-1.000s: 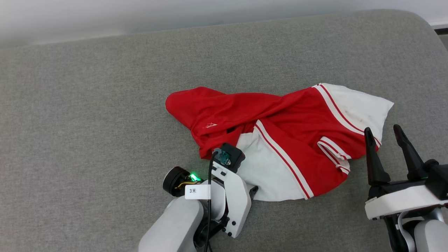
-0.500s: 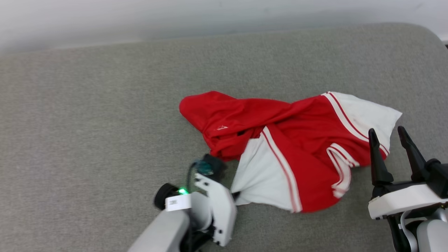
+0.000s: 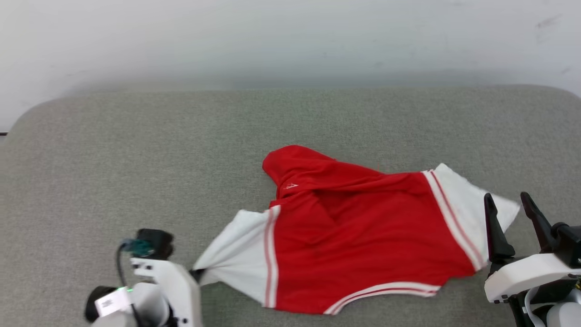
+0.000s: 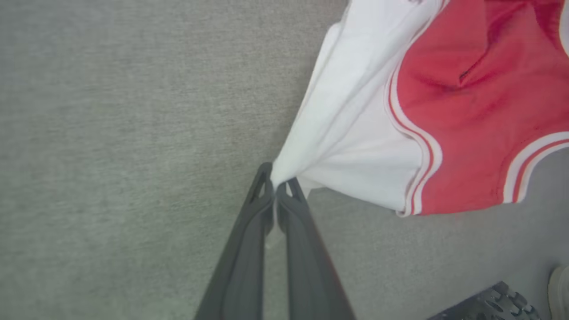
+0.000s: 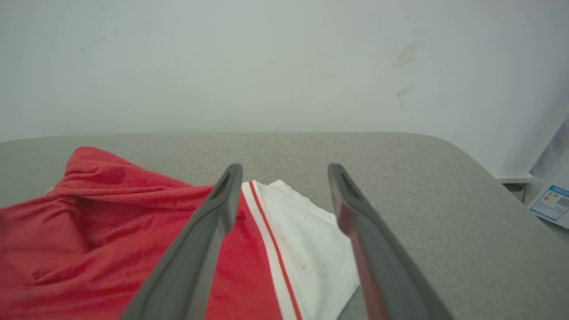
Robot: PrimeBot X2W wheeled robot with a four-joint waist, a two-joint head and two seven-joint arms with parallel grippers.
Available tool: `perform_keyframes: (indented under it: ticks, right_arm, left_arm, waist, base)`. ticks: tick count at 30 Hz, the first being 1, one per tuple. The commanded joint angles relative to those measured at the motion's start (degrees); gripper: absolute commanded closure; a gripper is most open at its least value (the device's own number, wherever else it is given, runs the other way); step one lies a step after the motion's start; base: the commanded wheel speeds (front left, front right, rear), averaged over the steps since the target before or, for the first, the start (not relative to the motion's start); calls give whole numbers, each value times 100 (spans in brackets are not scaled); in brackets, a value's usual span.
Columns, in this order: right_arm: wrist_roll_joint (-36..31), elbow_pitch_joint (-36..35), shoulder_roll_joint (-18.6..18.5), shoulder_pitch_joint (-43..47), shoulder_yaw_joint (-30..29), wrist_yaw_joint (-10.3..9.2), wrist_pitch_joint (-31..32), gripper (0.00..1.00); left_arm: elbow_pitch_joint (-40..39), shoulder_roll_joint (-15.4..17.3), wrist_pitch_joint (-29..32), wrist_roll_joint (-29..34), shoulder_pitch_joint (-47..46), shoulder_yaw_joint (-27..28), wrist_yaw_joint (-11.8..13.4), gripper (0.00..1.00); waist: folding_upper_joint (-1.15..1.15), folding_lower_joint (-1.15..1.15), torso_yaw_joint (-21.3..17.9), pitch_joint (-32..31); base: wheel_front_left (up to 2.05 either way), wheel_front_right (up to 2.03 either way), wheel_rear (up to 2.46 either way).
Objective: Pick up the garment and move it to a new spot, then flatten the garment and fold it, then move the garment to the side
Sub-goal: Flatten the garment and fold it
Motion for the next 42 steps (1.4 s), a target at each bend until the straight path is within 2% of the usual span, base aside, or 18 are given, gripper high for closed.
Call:
perform_keyframes:
  ticks: [1,7,13,14,15,18,24,26,29,31,34,39,42]
  right_arm:
    - [-41,25,44,55,-21,-4,39,0]
    - [-155,229,155,104,-76,-4,274,0]
    - [-196,322,204,128,-121,-4,365,0]
    - [-191,330,200,133,-135,-4,372,0]
    - [-185,334,197,140,-143,-4,383,0]
    - [-185,344,173,158,-125,-4,412,0]
    - [-59,233,62,191,15,-4,563,0]
    - [-38,172,-35,225,67,-4,719,0]
    - [11,27,-210,192,140,-4,1118,0]
    - [85,-57,-393,126,232,-4,1565,0]
    - [248,-141,-799,-28,427,-6,2563,0]
    - [704,-121,-1440,-356,557,-5,4572,0]
    - [998,-128,-1805,-670,649,-5,5466,0]
  left_arm:
    - [-103,84,-38,-48,117,122,78,100]
    - [-171,259,-159,-221,615,551,392,100]
    - [10,127,-329,-228,823,432,335,100]
    - [24,110,-433,-171,784,428,347,83]
    - [34,96,-552,-117,737,432,366,0]
    - [44,57,-834,-7,678,436,366,0]
    - [-212,-103,-2107,427,491,617,579,0]
    - [-358,-125,-2561,534,461,561,429,0]
    - [-429,-138,-3219,749,438,553,363,0]
    - [-410,-141,-3624,919,421,459,264,0]
    - [-365,-182,-4129,1071,443,449,235,0]
    - [-352,-252,-4371,1225,411,440,166,0]
    - [-316,-276,-4416,1272,315,412,86,0]
  waist:
    - [0,0,44,-45]
    - [0,0,53,-103]
    - [0,0,50,-136]
    - [0,0,56,-145]
    - [0,0,62,-154]
    - [0,0,73,-176]
    - [0,0,123,-229]
    - [0,0,154,-216]
    - [0,0,216,-175]
    - [0,0,250,-139]
    - [0,0,281,-92]
    - [0,0,382,96]
    - [0,0,501,264]
  base:
    - [0,0,0]
    - [0,0,0]
    - [0,0,0]
    - [0,0,0]
    - [0,0,0]
    - [0,0,0]
    - [0,0,0]
    - [0,0,0]
    - [0,0,0]
    - [0,0,0]
    - [0,0,0]
    - [0,0,0]
    - [0,0,0]
